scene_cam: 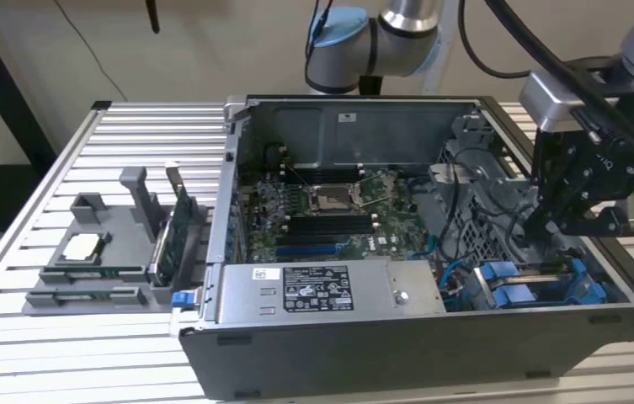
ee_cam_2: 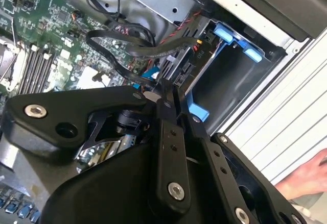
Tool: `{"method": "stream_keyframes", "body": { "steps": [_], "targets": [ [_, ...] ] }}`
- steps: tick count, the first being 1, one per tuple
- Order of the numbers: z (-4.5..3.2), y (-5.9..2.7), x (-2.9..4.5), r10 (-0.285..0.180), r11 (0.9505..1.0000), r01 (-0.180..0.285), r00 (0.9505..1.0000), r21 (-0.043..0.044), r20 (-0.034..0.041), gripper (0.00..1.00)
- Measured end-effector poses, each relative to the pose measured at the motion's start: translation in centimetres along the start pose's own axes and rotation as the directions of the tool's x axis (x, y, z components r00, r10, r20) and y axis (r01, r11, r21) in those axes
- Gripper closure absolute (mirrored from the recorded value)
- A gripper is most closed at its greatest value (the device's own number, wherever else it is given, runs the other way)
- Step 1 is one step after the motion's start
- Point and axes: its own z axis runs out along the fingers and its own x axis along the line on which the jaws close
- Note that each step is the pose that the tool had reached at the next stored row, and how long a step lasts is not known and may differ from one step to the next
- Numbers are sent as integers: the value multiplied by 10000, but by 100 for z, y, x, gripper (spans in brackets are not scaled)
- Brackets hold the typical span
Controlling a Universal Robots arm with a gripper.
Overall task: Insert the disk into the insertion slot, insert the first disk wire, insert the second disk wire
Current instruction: 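Insert the second disk wire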
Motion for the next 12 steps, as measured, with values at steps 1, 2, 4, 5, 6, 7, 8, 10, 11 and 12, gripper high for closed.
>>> {"method": "stream_keyframes", "body": {
  "steps": [1,2,4,5,6,7,8,10,11,12],
  "targets": [
    [5,2,1,-1,10000,1,10000,25,0,84],
    [12,3,2,-4,10000,4,10000,62,0,84],
    [30,7,4,-15,9999,15,10000,157,1,84],
    [40,10,5,-20,9998,20,10000,214,2,84],
    [50,12,7,-26,9996,26,10000,264,2,84],
    [59,13,8,-31,9995,31,10000,314,1,84],
    [68,15,9,-35,9993,35,10000,361,2,84],
    [87,18,11,-45,9990,45,10000,454,4,84],
    [94,20,12,-49,9988,49,10000,497,4,84],
    [103,21,12,-54,9985,54,10000,544,5,84]
  ]
}}
